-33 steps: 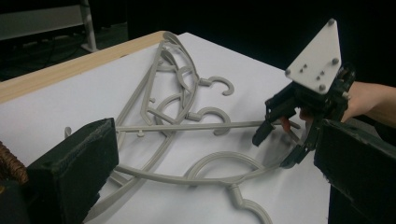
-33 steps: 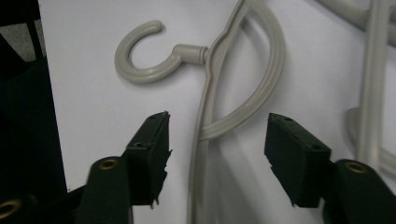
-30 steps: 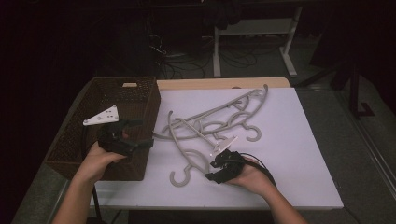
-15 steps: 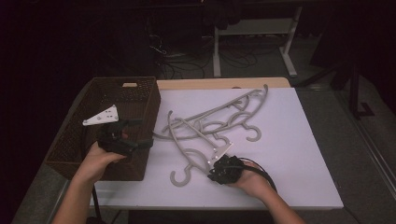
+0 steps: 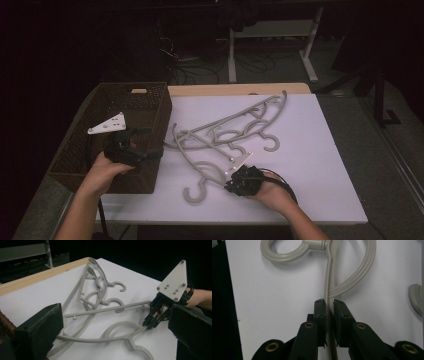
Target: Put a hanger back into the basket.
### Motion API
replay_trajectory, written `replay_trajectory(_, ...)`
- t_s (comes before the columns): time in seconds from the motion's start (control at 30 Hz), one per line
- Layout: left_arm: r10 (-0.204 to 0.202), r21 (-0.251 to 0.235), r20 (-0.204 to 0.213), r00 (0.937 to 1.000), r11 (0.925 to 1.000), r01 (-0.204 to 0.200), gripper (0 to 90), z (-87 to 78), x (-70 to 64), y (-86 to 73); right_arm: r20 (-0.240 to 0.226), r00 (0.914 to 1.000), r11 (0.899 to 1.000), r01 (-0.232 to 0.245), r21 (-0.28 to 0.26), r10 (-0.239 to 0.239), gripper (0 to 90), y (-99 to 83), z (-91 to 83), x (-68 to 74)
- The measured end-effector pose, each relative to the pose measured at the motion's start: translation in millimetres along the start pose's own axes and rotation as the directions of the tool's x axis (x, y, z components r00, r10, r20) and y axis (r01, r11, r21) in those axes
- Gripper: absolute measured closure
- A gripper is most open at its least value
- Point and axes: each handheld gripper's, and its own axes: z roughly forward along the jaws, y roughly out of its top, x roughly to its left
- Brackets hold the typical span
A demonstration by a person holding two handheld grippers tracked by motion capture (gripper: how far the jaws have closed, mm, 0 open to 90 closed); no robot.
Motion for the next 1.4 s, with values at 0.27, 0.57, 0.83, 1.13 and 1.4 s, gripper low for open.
replay_trajectory(0.27,-0.001,0.002,-0.002,1.0,1.0,0.002,0.0,-0.2,0.6,-0.4,0.045,0.9984,0.997,0.037,-0.061,-0.035,80.6,-4.5,-27.7,-3.1)
replay_trajectory(0.57,-0.002,0.007,-0.004,1.0,1.0,0.002,0.0,0.9,1.0,-0.9,0.108,0.9935,0.987,0.051,-0.154,-0.034,81.4,-9.5,-57.7,-7.7)
replay_trajectory(0.83,-0.003,0.009,-0.002,1.0,1.0,0.003,0.0,1.8,0.8,-1.4,0.083,0.9938,0.988,0.085,-0.133,-0.074,81.3,-13.5,-64.3,-12.2)
replay_trajectory(1.13,-0.003,0.009,-0.003,1.0,1.0,0.003,0.0,1.3,0.4,-1.3,-0.008,0.9981,0.995,0.06,-0.079,-0.061,80.8,-36.4,-69.5,-26.5)
replay_trajectory(1.4,0.0,0.018,0.001,1.0,0.9998,0.0,0.0,4.8,-1.6,-1.2,-0.032,0.9989,0.999,0.036,0.034,-0.035,80.0,-71.8,-66.7,-34.7)
